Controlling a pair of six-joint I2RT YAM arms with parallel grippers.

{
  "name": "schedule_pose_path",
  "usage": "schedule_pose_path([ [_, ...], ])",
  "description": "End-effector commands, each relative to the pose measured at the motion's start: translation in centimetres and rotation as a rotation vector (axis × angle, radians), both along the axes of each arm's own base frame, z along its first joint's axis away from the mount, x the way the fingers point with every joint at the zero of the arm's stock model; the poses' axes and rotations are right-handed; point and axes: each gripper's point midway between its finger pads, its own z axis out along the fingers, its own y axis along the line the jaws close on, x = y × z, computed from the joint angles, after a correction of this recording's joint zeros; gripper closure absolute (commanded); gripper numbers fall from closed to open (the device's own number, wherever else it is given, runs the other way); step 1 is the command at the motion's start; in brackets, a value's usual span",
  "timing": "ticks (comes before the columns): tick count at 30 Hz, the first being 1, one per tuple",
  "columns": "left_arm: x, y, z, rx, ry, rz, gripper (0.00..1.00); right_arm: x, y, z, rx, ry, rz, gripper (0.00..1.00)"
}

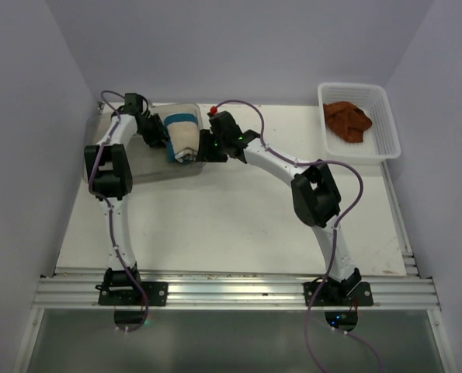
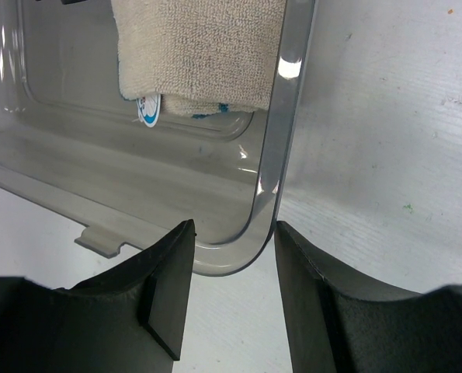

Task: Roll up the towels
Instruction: Place the rolled towel into the container

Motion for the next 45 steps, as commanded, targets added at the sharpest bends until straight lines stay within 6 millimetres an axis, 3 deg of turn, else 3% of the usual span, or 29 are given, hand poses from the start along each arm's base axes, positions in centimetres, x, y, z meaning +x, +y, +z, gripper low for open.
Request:
schedule_pose_path([
  [1,-1.3,2.6,-0.1,0.157,0.054,0.030,0.58,-0.2,0.1,4.5,0.047,-0.078,0.007,0.50],
  [7,-1.7,6.2,0.4,0.317,0.078,0.080,0.56,-0.2,-0.2,5.5,0.049,-0.096,0.000,0.50],
  [13,-1.8,8.1,1.8,0.361,0.066,0.139,0.58,-0.2,-0.5,5.8,0.050,-0.102,-0.013,0.50],
  [16,-1.5,8.9,4.7,0.394,0.006,0.186,0.59,-0.3,-0.6,6.2,0.056,-0.111,-0.018,0.50],
  [17,-1.6,9.0,6.8,0.396,-0.032,0.208,0.60,-0.3,-0.7,6.5,0.056,-0.115,-0.022,0.49],
  [19,-1.6,9.0,8.7,0.401,-0.085,0.224,0.60,-0.7,-1.2,7.3,0.059,-0.130,-0.032,0.47],
  [20,-1.8,8.9,11.4,0.399,-0.138,0.234,0.60,-0.8,-1.5,7.7,0.061,-0.141,-0.042,0.46],
  [21,-2.0,8.7,12.5,0.398,-0.160,0.232,0.61,-0.7,-2.0,8.1,0.057,-0.155,-0.061,0.45],
  [22,-2.6,8.5,12.8,0.398,-0.161,0.223,0.61,-1.3,-2.5,9.0,0.064,-0.166,-0.064,0.44],
  [23,-3.2,8.4,14.4,0.398,-0.185,0.225,0.62,-1.3,-3.0,9.4,0.060,-0.178,-0.077,0.43],
  [25,-4.9,7.2,15.0,0.379,-0.189,0.195,0.63,-1.8,-4.2,9.6,0.032,-0.196,-0.094,0.42],
  [27,-6.4,6.3,14.9,0.379,-0.184,0.175,0.63,-2.5,-5.5,11.0,0.030,-0.226,-0.105,0.42],
  [28,-7.8,6.2,13.3,0.391,-0.145,0.166,0.63,-3.0,-6.3,10.1,0.002,-0.217,-0.114,0.42],
  [29,-8.9,6.0,14.3,0.398,-0.160,0.167,0.64,-3.5,-7.0,11.4,0.012,-0.242,-0.121,0.42],
  [30,-9.8,6.1,13.9,0.413,-0.144,0.171,0.64,-4.3,-7.9,10.2,-0.019,-0.226,-0.121,0.42],
  [31,-12.1,6.0,13.3,0.415,-0.110,0.172,0.66,-4.6,-8.6,10.2,-0.030,-0.233,-0.132,0.42],
  [32,-13.3,5.9,12.9,0.415,-0.099,0.172,0.67,-5.3,-9.5,11.7,-0.020,-0.263,-0.140,0.41],
  [34,-16.8,5.7,12.4,0.423,-0.086,0.181,0.69,-6.6,-11.2,10.2,-0.062,-0.250,-0.151,0.41],
  [36,-19.0,5.0,12.1,0.416,-0.098,0.178,0.69,-7.6,-12.7,10.5,-0.082,-0.264,-0.165,0.41],
  [37,-20.8,4.7,10.6,0.398,-0.064,0.176,0.69,-8.3,-13.4,9.0,-0.111,-0.243,-0.162,0.41],
  [38,-21.7,4.4,11.5,0.381,-0.099,0.182,0.69,-8.8,-14.0,8.5,-0.126,-0.235,-0.164,0.41],
  [39,-22.5,3.4,11.2,0.369,-0.096,0.159,0.69,-9.5,-14.7,7.9,-0.134,-0.228,-0.164,0.41],
  [41,-24.2,2.8,10.0,0.342,-0.071,0.157,0.70,-10.3,-15.3,7.2,-0.142,-0.214,-0.168,0.41],
  [45,-24.7,2.4,7.0,0.328,-0.018,0.165,0.71,-11.6,-16.1,6.4,-0.134,-0.187,-0.170,0.41],
])
